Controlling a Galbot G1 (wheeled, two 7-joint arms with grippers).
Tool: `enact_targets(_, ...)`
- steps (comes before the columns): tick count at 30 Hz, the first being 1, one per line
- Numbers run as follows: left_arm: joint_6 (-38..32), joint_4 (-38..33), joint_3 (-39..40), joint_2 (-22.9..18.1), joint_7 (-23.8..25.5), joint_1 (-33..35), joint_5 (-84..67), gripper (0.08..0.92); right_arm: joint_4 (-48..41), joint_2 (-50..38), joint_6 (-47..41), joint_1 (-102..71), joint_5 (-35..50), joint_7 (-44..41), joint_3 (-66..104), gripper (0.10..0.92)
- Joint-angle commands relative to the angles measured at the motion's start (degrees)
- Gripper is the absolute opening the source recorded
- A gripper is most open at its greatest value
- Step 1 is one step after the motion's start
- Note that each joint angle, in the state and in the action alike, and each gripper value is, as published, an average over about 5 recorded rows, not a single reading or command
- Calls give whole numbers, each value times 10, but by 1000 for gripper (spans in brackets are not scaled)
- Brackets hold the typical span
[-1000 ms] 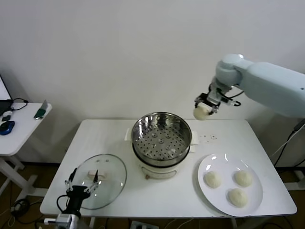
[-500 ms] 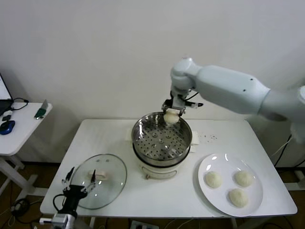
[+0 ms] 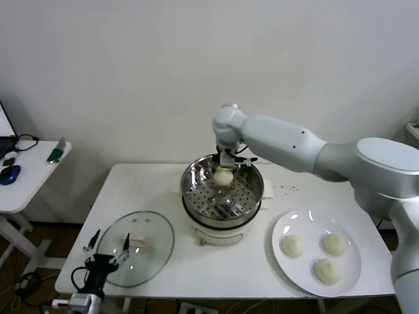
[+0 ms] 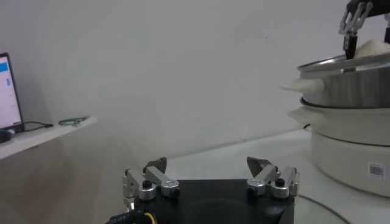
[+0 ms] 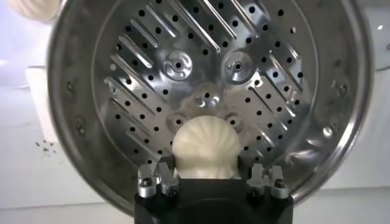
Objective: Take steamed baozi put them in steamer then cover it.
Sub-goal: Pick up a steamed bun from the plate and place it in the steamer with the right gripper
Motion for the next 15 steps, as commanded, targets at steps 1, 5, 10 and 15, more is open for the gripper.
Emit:
enact_targets(1,0,1,1,-1,0,-1,-1,823,-54,31,18,-39,-63,7,22,670)
enact_targets(5,0,3,2,-2,0,-1,-1,823,-68,38,27,-47,-84,14,32,671)
enact_targets(10,-1,6,1,-2,-1,0,-2,823,-67,37,28,-48,-90,15,33,708)
enact_targets(15,-3,10,0,-3,-2,0,-2,823,-66,36,23,-48,-80,6,36,807)
